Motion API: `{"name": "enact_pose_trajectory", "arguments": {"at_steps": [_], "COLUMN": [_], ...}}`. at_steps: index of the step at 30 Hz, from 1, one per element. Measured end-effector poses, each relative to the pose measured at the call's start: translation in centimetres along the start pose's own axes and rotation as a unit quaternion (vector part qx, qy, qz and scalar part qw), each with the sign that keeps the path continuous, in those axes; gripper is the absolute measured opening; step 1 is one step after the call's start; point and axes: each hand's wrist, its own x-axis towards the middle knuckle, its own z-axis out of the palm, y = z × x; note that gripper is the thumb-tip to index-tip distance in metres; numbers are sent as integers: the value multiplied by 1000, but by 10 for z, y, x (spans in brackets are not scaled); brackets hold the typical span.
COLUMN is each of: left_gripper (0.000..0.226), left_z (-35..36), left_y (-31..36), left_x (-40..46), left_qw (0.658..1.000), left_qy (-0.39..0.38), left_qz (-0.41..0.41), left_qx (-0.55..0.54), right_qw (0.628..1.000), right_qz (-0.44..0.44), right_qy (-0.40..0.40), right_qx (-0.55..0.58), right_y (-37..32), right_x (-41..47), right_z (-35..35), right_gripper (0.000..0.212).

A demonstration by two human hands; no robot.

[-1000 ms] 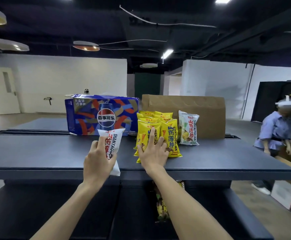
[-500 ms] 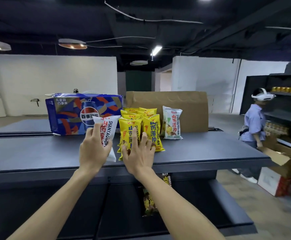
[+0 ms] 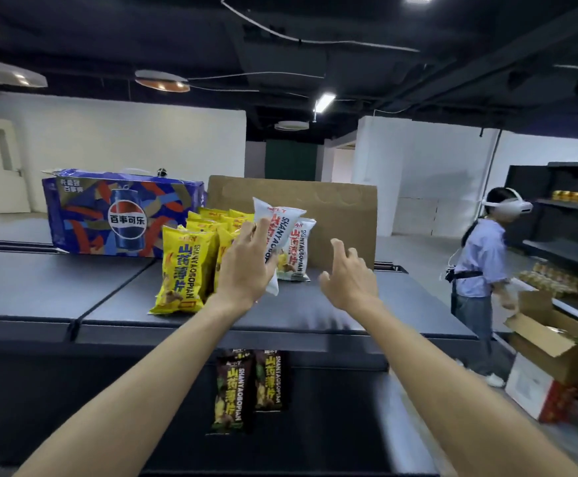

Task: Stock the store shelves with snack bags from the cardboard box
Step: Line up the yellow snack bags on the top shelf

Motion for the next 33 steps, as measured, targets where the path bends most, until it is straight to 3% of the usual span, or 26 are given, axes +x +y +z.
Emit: {"name": "enact_pose_trajectory", "arguments": {"at_steps": [8, 14, 19, 25, 33], "left_gripper": [76, 85, 85, 97, 89], "left_z": [106, 147, 175, 173, 149], "left_y": [30, 25, 19, 17, 15], "left_x": [31, 38, 25, 23, -2], "left_qw": [990, 977, 962, 960, 945], "left_qy": [-75, -117, -116, -152, -263], "left_qz": [-101, -142, -235, -232, -193], "left_qx": [64, 104, 74, 37, 23], "right_qw": [996, 991, 986, 988, 990], "right_qz": [-50, -101, -129, -110, -87], "right_qy": [-65, -64, -84, -85, -101], "right_qx": [46, 63, 69, 74, 54], "right_y": [80, 97, 109, 101, 61], "right_x": [26, 42, 47, 49, 42], "right_z": [7, 24, 46, 62, 53], "right_gripper": [67, 63, 63, 61, 55]}}
